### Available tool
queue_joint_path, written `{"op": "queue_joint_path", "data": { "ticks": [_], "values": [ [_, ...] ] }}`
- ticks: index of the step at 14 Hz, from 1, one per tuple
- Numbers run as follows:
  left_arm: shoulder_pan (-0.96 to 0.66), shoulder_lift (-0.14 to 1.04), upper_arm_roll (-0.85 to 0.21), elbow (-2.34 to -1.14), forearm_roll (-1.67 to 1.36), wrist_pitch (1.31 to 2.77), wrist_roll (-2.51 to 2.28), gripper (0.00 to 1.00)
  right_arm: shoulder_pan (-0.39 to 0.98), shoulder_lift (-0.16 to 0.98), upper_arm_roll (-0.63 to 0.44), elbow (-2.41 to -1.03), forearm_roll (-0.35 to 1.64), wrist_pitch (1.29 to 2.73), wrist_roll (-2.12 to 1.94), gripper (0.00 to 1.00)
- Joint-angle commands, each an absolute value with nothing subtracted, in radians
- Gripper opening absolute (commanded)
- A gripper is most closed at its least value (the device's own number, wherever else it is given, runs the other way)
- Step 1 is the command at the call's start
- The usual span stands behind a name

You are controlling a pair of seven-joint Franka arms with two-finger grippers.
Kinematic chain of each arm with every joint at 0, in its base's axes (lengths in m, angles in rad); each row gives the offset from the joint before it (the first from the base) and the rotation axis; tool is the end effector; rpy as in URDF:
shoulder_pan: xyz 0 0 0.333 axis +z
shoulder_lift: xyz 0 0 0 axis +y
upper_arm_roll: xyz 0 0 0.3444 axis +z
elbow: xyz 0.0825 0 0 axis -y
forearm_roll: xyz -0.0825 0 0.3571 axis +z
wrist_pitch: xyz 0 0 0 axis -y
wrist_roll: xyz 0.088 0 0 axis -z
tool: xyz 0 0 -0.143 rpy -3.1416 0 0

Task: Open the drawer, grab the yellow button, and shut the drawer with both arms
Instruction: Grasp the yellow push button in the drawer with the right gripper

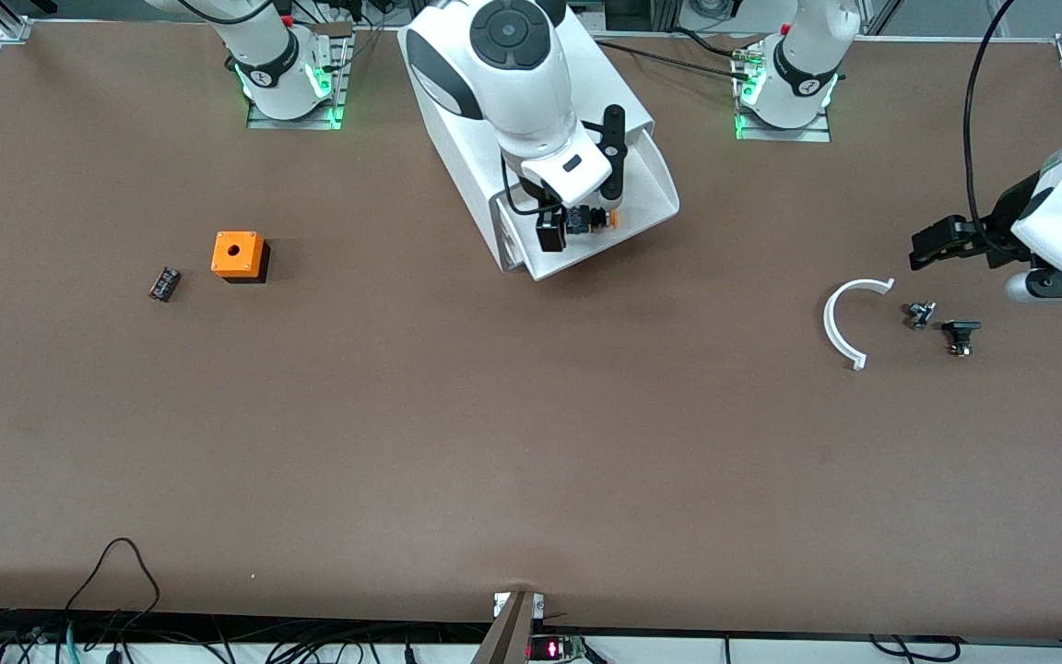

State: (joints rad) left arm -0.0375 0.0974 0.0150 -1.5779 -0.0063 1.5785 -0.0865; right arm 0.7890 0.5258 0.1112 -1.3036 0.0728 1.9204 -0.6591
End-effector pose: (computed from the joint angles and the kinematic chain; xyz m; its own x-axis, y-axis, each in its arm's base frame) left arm 0.5530 -0.0137 0.5617 0.9932 0.0642 -0.0967 0.0641 -0.9979 -0.0036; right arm 0.4491 0.5511 0.4459 0.0535 0.9874 0.1491 0.9979 -0.0475 -0.0436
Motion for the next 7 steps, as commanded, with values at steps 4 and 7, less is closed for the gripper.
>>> {"op": "queue_joint_path", "data": {
  "ticks": [4, 7],
  "values": [
    [-0.040, 0.086, 0.014, -1.597, 0.026, 1.562, -0.153, 1.00, 0.854, 0.595, 0.100, -1.270, -0.001, 1.940, -0.673, 1.00],
    [-0.028, 0.090, 0.014, -1.592, 0.017, 1.557, -0.153, 1.00, 0.870, 0.617, 0.100, -1.270, -0.044, 1.954, -0.672, 1.00]
  ]
}}
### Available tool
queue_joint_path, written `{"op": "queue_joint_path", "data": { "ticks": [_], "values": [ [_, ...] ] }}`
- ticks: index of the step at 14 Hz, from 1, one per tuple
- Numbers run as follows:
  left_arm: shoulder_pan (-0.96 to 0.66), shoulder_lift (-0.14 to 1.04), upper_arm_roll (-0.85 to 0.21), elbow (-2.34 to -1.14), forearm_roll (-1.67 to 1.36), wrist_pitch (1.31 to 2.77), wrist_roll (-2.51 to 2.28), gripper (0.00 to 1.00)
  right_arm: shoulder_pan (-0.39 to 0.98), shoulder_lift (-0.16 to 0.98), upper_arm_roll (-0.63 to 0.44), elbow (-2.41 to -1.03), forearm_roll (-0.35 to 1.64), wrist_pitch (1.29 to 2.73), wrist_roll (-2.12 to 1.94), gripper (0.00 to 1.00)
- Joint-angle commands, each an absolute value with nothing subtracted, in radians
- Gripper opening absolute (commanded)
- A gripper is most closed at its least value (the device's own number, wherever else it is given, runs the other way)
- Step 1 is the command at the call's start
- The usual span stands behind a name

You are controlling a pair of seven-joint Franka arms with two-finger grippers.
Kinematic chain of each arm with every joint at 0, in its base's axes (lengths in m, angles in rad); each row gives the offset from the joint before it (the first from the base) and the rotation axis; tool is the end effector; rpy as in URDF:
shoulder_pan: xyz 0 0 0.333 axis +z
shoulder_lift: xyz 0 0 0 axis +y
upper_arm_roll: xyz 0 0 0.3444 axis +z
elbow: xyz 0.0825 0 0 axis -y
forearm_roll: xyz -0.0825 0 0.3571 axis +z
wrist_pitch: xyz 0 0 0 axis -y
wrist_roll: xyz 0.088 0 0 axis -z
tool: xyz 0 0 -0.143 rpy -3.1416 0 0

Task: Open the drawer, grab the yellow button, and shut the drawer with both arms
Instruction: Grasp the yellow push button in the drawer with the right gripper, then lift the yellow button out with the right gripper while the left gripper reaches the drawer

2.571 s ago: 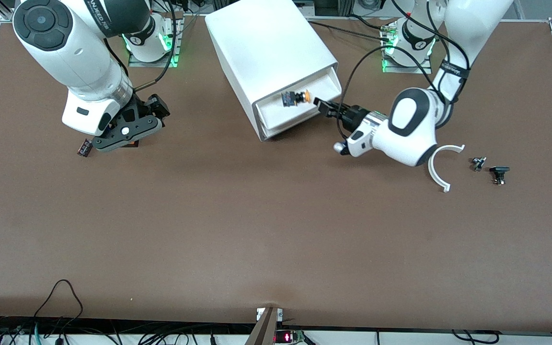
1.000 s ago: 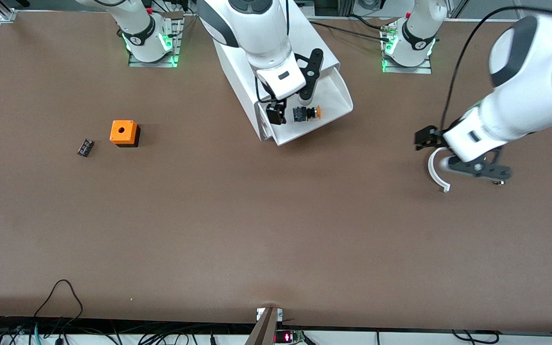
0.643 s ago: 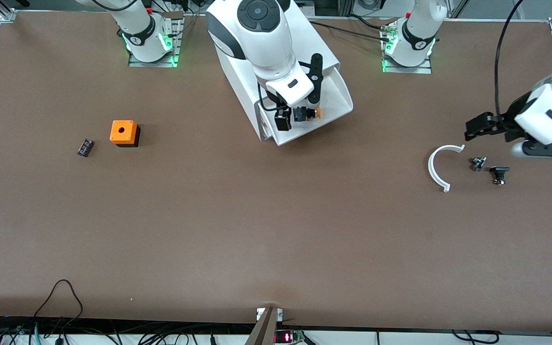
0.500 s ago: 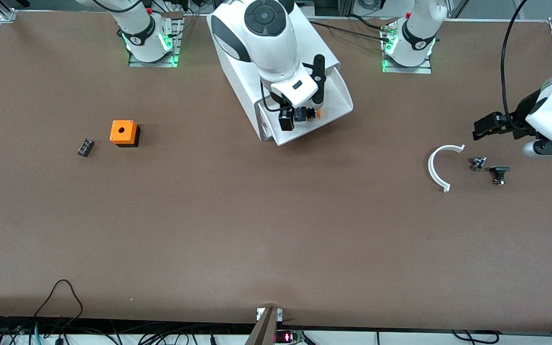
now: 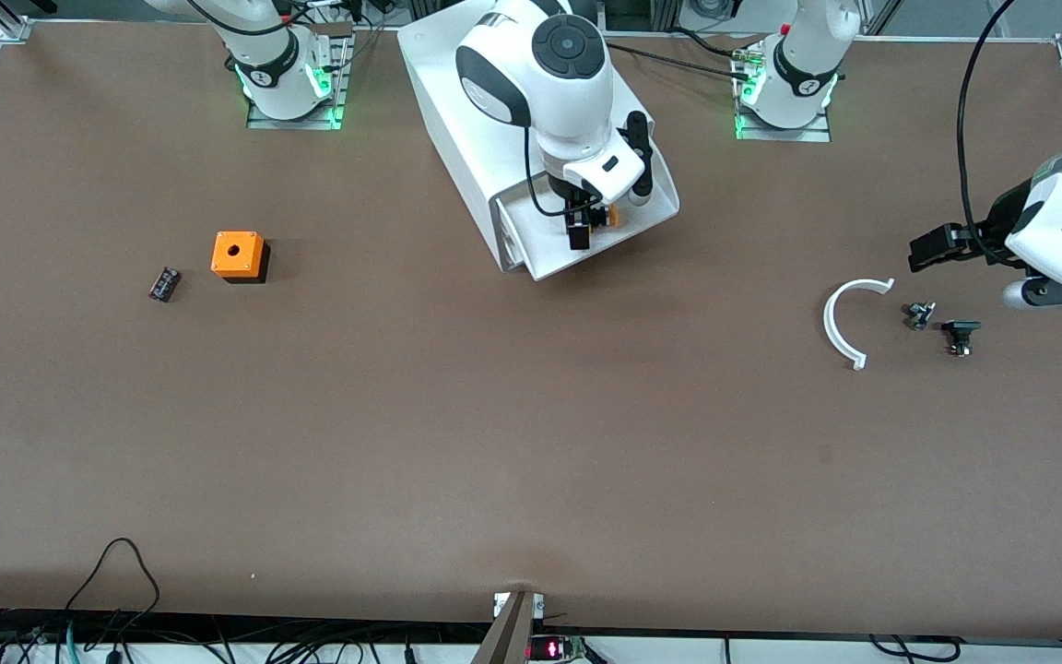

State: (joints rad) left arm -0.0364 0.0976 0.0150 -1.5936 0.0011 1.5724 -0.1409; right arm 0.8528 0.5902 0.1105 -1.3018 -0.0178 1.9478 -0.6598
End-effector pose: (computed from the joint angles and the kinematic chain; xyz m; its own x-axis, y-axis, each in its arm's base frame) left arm 0.5504 -0.0120 0.5543 0.9859 0.1195 -0.1170 0.1180 -0.9928 -0.0192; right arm 0.4273 0.5805 0.4027 -0.0379 0.9966 0.0738 0.9993 0.0379 0.0009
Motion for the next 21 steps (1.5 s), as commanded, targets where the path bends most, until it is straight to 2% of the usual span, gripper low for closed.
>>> {"op": "queue_joint_path", "data": {
  "ticks": [1, 4, 6, 10, 12, 17, 21],
  "values": [
    [-0.025, 0.091, 0.014, -1.592, 0.017, 1.559, -0.152, 1.00, 0.876, 0.620, 0.100, -1.273, -0.048, 1.965, -0.672, 1.00],
    [-0.025, 0.089, 0.012, -1.595, 0.015, 1.559, -0.153, 1.00, 0.880, 0.633, 0.100, -1.273, -0.051, 1.982, -0.670, 1.00],
    [-0.023, 0.089, 0.012, -1.595, 0.015, 1.559, -0.152, 1.00, 0.884, 0.638, 0.098, -1.273, -0.055, 1.982, -0.670, 0.93],
    [-0.021, 0.091, 0.012, -1.594, 0.015, 1.554, -0.152, 1.00, 0.885, 0.637, 0.098, -1.273, -0.104, 1.982, -0.681, 0.54],
    [-0.017, 0.091, 0.012, -1.592, 0.015, 1.554, -0.152, 1.00, 0.887, 0.631, 0.100, -1.273, -0.115, 1.982, -0.680, 0.44],
    [-0.017, 0.095, 0.011, -1.589, 0.015, 1.560, -0.152, 1.00, 0.887, 0.617, 0.098, -1.269, -0.118, 1.970, -0.678, 0.34],
    [-0.017, 0.097, 0.011, -1.594, 0.017, 1.586, -0.152, 1.00, 0.888, 0.549, 0.097, -1.270, -0.117, 1.962, -0.666, 0.28]
  ]
}}
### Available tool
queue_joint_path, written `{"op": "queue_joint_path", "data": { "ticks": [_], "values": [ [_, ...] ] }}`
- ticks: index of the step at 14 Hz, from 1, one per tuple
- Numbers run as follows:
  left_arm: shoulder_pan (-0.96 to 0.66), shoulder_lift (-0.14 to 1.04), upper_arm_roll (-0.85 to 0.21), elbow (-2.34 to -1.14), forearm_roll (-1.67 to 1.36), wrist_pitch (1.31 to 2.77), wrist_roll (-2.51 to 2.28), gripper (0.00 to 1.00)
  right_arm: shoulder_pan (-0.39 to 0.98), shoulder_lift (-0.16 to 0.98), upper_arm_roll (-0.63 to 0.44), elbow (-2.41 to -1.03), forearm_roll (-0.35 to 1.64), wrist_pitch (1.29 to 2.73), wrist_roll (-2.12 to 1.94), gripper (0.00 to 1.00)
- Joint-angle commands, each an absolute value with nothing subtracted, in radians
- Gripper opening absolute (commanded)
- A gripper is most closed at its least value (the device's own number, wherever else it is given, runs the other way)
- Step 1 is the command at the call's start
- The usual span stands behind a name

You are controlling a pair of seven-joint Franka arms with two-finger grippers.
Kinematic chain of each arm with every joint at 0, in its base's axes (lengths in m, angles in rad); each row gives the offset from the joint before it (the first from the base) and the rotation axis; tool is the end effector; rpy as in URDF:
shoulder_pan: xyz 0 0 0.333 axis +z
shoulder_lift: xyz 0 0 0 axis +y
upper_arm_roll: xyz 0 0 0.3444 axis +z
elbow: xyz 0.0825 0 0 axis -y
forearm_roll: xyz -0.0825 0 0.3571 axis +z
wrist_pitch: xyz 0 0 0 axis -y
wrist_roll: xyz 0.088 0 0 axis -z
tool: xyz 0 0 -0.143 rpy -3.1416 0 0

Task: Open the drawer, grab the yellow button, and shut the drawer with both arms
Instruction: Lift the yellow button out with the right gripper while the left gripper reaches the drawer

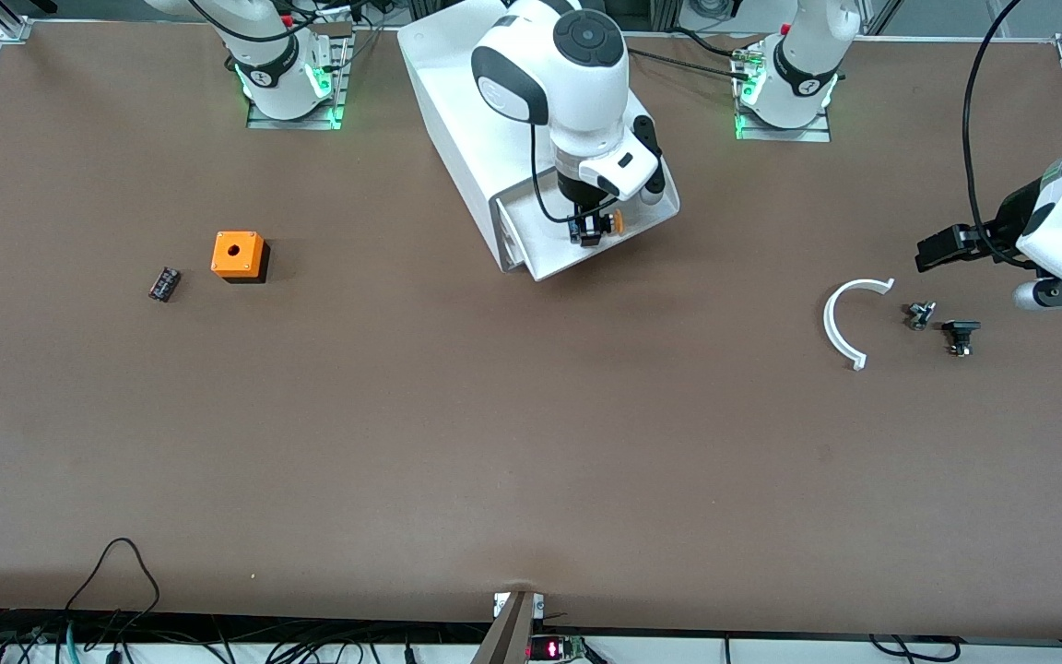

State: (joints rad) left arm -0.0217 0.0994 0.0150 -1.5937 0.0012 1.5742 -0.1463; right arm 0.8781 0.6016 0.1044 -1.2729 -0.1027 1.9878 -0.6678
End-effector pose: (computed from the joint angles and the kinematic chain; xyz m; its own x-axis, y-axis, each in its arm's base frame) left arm 0.5512 -0.0039 0.5534 0.9833 0.1393 -0.1170 0.1379 -0.9902 -0.0199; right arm 0.4290 0.5931 0.4117 -0.0971 0.9930 0.0667 0.9907 0.0899 0.1024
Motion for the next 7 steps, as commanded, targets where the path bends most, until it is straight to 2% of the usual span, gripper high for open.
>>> {"op": "queue_joint_path", "data": {
  "ticks": [1, 4, 7],
  "values": [
    [-0.018, 0.097, 0.005, -1.592, 0.017, 1.586, -0.153, 1.00, 0.885, 0.528, 0.095, -1.272, -0.114, 1.948, -0.661, 0.28],
    [-0.031, 0.116, -0.026, -1.595, 0.012, 1.600, -0.172, 1.00, 0.867, 0.473, 0.062, -1.282, -0.110, 1.924, -0.545, 0.28],
    [-0.034, 0.147, -0.102, -1.606, 0.002, 1.653, -0.268, 1.00, 0.807, 0.440, 0.043, -1.325, -0.109, 1.925, -0.414, 0.28]
  ]
}}
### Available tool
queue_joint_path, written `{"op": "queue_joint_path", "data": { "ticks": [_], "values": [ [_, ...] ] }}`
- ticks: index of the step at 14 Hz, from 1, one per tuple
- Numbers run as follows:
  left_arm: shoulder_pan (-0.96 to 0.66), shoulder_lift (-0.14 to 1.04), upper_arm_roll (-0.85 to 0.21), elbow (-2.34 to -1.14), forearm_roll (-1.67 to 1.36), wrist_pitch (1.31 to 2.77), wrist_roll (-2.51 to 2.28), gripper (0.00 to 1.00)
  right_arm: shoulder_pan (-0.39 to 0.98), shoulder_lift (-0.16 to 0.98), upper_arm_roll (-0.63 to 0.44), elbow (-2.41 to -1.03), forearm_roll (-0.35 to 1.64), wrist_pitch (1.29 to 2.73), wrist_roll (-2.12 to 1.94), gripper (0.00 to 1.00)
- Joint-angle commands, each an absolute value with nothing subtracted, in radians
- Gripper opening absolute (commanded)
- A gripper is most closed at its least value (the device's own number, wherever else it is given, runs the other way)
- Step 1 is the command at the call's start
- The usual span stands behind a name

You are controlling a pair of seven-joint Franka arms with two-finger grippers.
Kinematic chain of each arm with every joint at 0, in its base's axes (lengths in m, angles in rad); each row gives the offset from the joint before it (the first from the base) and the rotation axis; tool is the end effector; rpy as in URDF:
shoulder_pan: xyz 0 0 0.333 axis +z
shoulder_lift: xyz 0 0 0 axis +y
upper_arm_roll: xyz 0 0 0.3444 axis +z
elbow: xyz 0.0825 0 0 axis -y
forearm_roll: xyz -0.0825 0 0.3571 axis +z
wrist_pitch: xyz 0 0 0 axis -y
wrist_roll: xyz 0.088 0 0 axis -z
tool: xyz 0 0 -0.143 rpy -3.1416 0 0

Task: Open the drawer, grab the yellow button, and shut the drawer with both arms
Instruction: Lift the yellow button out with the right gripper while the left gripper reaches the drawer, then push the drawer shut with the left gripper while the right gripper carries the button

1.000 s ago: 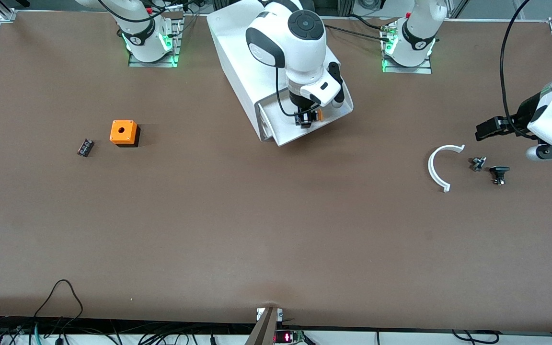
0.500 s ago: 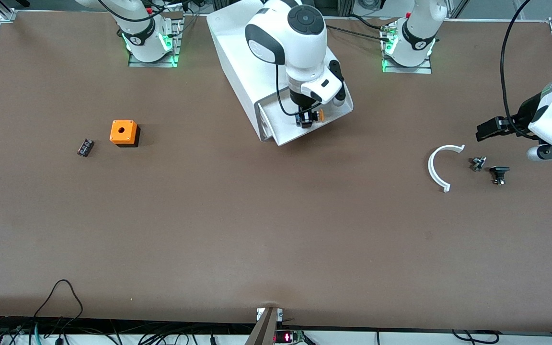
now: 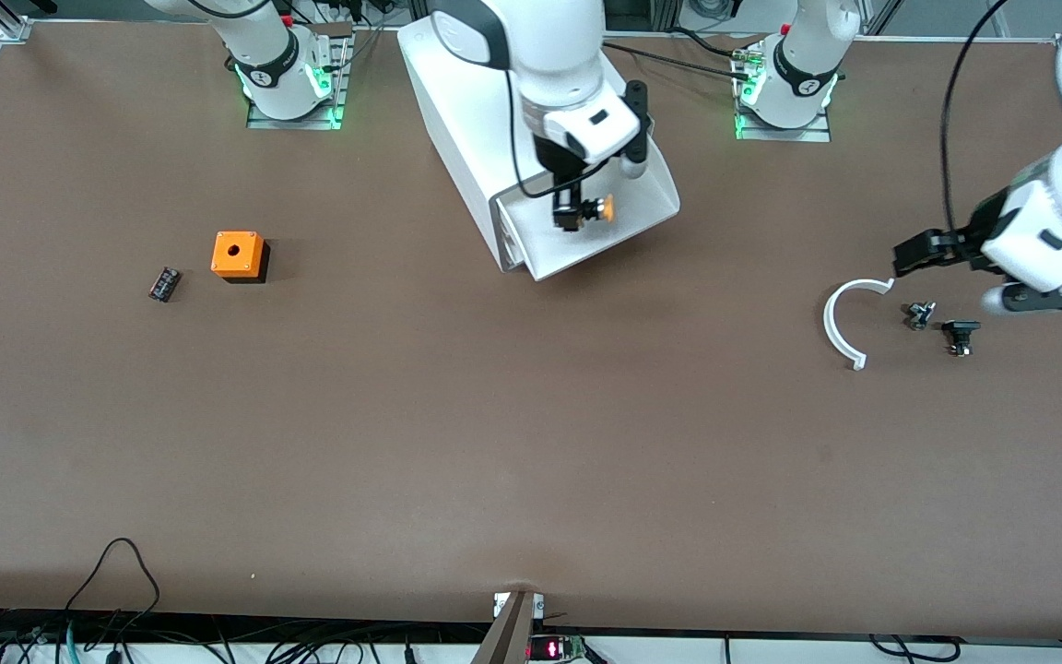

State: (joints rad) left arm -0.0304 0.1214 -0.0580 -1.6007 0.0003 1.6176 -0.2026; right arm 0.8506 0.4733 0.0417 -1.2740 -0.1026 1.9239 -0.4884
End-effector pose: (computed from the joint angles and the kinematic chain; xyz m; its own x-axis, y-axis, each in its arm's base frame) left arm 0.5596 -0.0478 0.5413 0.9881 0.1141 -0.1033 0.1132 -0.9935 -0.0144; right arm 0.4577 0.5407 0.4957 0.1585 0.9805 0.1160 0.9723 -0.1755 0.1544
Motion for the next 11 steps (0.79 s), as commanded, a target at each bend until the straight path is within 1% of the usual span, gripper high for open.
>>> {"op": "queue_joint_path", "data": {
  "ticks": [1, 3, 5, 10, 11],
  "values": [
    [-0.034, 0.164, -0.133, -1.611, 0.002, 1.686, -0.322, 1.00, 0.777, 0.427, 0.043, -1.342, -0.109, 1.927, -0.388, 0.28],
    [-0.035, 0.184, -0.195, -1.655, 0.000, 1.754, -0.429, 1.00, 0.703, 0.396, 0.043, -1.397, -0.104, 1.931, -0.297, 0.28],
    [-0.043, 0.186, -0.242, -1.728, 0.000, 1.837, -0.550, 1.00, 0.622, 0.374, 0.043, -1.434, -0.101, 1.924, -0.253, 0.28],
    [-0.075, 0.204, -0.368, -1.877, 0.002, 2.031, -0.842, 1.00, 0.447, 0.353, 0.044, -1.548, -0.098, 1.934, 0.068, 0.28],
    [-0.078, 0.204, -0.380, -1.908, 0.002, 2.064, -0.885, 1.00, 0.418, 0.353, 0.044, -1.577, -0.098, 1.936, 0.113, 0.28]
  ]
}}
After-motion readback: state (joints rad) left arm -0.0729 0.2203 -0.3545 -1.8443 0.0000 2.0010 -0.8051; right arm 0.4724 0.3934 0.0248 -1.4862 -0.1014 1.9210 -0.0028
